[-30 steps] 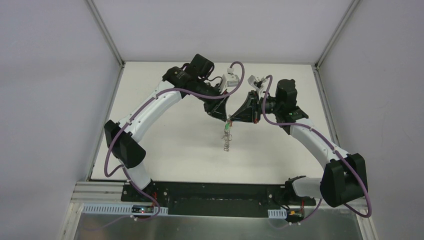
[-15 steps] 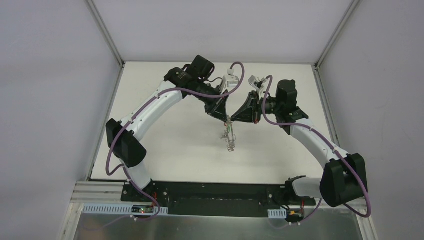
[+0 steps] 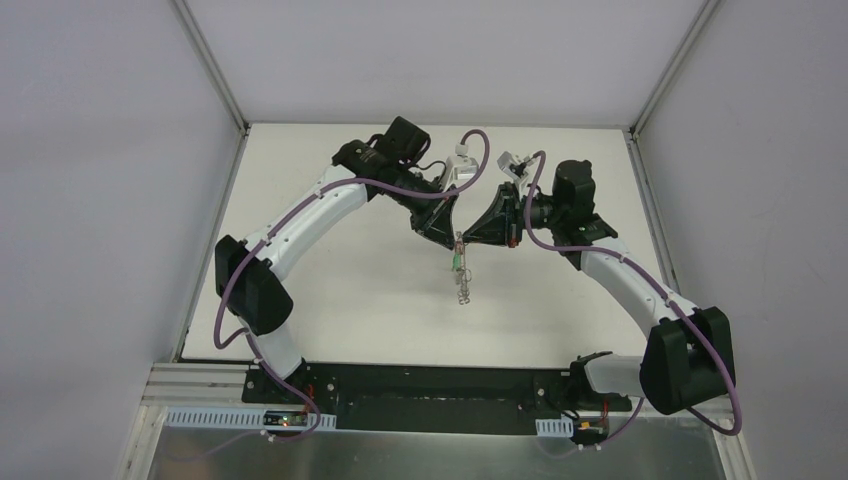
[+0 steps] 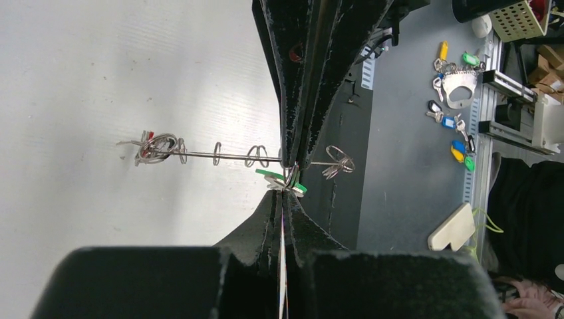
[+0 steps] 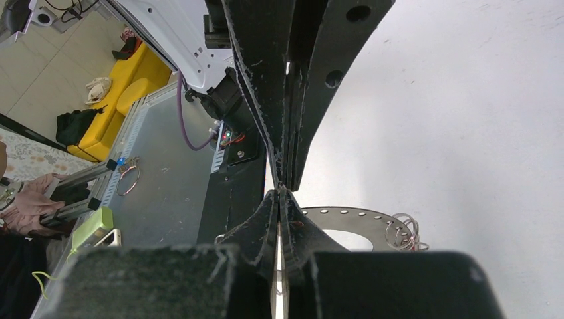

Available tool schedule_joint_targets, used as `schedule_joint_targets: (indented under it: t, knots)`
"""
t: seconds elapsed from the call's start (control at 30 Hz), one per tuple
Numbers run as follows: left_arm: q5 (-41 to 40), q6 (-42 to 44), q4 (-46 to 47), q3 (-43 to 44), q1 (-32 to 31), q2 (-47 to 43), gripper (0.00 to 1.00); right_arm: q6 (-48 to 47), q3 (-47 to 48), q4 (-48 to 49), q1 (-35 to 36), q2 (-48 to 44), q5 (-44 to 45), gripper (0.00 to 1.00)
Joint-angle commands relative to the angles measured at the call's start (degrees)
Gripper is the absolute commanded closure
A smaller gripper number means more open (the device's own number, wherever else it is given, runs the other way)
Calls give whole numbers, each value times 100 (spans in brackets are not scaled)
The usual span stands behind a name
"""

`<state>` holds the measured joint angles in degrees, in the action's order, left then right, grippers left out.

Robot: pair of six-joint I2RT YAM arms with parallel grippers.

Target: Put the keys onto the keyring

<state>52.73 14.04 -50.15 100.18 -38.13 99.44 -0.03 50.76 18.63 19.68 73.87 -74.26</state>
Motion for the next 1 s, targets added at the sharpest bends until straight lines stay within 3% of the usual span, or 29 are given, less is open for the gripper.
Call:
schedule_joint_targets:
  t: [0.0, 0.5, 0.97]
  knots:
    - [278, -155, 115, -112, 38, -7, 100, -14, 65, 291, -55, -285, -109, 100]
    - [353, -330, 212, 7, 42, 140, 99, -14, 48, 282, -78, -268, -107, 100]
    - [-59, 453, -267, 108, 119, -263, 72, -14, 67, 284, -88, -228, -115, 100]
